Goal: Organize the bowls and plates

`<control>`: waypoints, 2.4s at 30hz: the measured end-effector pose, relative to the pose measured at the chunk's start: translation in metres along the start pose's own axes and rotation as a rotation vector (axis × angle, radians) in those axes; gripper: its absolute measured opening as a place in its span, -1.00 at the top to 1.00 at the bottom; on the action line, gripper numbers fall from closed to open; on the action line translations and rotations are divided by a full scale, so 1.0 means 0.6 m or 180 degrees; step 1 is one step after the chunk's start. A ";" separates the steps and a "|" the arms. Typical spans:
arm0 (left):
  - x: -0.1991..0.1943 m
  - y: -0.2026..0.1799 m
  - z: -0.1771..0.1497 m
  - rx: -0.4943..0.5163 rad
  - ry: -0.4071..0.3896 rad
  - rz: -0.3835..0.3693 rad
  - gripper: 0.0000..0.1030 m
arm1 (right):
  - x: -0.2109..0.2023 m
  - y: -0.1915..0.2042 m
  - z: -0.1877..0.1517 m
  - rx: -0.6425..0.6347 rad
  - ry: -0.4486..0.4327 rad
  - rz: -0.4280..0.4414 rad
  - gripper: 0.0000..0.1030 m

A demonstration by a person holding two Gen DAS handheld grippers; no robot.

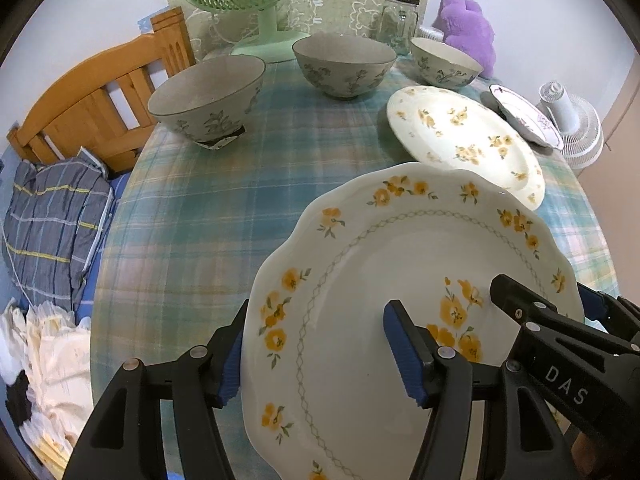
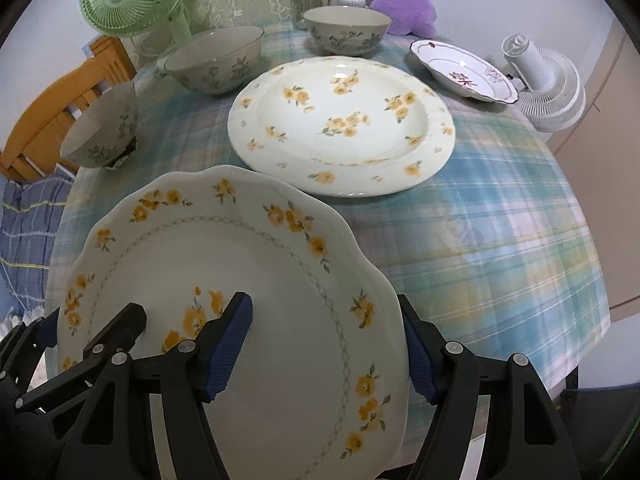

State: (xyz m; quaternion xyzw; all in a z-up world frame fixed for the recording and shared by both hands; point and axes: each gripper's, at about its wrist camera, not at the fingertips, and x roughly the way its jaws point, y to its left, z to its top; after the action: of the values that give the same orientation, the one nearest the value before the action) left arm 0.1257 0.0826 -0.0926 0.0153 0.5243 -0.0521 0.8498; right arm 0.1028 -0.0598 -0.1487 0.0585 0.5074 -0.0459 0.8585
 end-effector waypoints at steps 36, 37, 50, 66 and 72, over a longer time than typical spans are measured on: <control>0.038 -0.345 0.057 0.0099 -0.0042 -0.0092 -0.24 | 0.000 -0.346 0.076 0.0076 -0.0109 -0.0065 -0.44; 0.041 -0.353 0.057 0.0107 -0.0033 -0.0094 -0.24 | 0.004 -0.356 0.076 0.0090 -0.0094 -0.0074 -0.44; 0.097 -0.425 0.066 0.0088 0.0186 -0.0077 -0.24 | 0.054 -0.441 0.089 0.0159 0.0080 -0.0099 -0.44; 0.122 -0.434 0.073 -0.0040 0.0269 0.0066 -0.30 | 0.092 -0.452 0.097 0.0107 0.0231 -0.0021 -0.41; 0.111 -0.431 0.064 -0.0117 0.0324 0.0059 -0.48 | 0.080 -0.460 0.096 0.0103 0.0213 -0.0005 -0.42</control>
State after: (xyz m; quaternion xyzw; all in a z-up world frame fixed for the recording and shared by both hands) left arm 0.1621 -0.1826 -0.1272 0.0071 0.5676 -0.0337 0.8226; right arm 0.1374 -0.3423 -0.1782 0.0735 0.5350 -0.0528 0.8400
